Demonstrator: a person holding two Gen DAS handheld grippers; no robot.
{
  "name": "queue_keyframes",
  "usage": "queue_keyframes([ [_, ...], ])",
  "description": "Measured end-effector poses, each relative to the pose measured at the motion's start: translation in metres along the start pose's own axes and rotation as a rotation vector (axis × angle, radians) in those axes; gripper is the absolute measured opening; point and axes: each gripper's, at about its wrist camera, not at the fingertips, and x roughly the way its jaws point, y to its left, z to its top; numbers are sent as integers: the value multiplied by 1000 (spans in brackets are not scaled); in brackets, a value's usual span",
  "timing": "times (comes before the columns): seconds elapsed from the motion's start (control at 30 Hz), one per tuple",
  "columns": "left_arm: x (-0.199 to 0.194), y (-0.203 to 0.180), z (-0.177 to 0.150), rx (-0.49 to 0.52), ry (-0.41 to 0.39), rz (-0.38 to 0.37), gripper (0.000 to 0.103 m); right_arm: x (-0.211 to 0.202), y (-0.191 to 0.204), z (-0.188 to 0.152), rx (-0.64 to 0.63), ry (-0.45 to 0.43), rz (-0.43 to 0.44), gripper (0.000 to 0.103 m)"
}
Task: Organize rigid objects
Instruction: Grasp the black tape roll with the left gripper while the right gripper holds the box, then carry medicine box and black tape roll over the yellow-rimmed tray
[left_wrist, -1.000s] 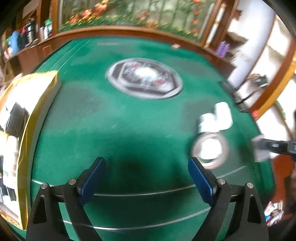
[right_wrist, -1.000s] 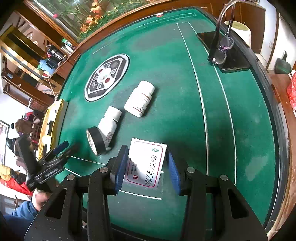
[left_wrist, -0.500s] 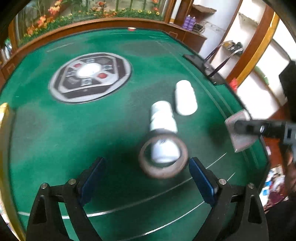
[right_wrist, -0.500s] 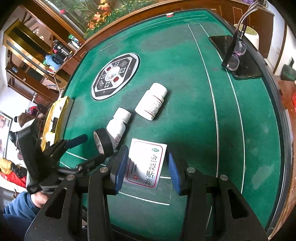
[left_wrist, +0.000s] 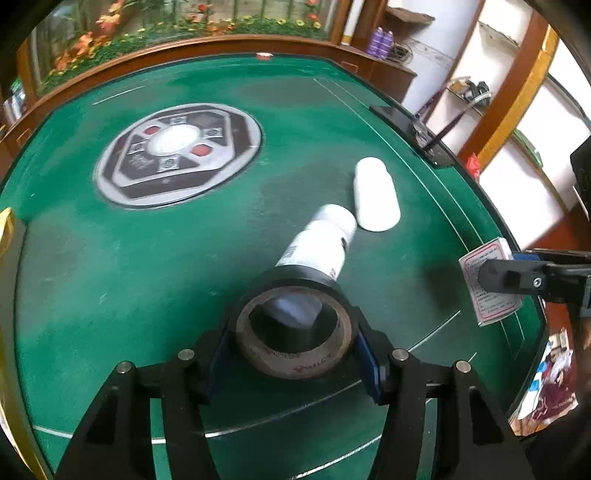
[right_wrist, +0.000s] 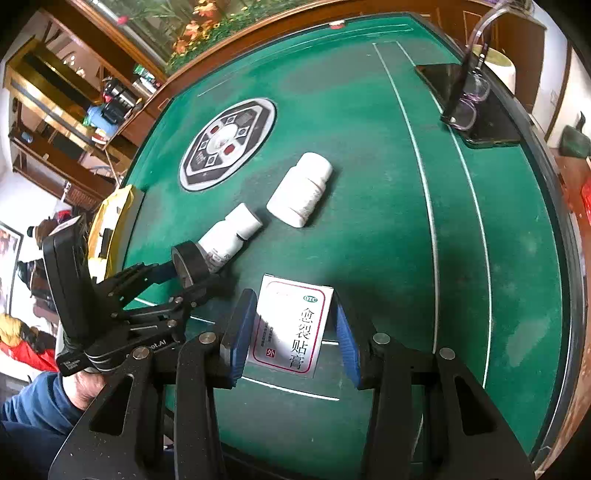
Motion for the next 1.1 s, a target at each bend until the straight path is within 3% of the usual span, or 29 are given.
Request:
queue_keyframes([
  [0.3,-27,4,-13,-19,-52,27,59,17,29,0,-86,39,20,41],
  [1.1,-80,62,-42,-161,-139,154,59,48,106,-11,-274,99,61,42],
])
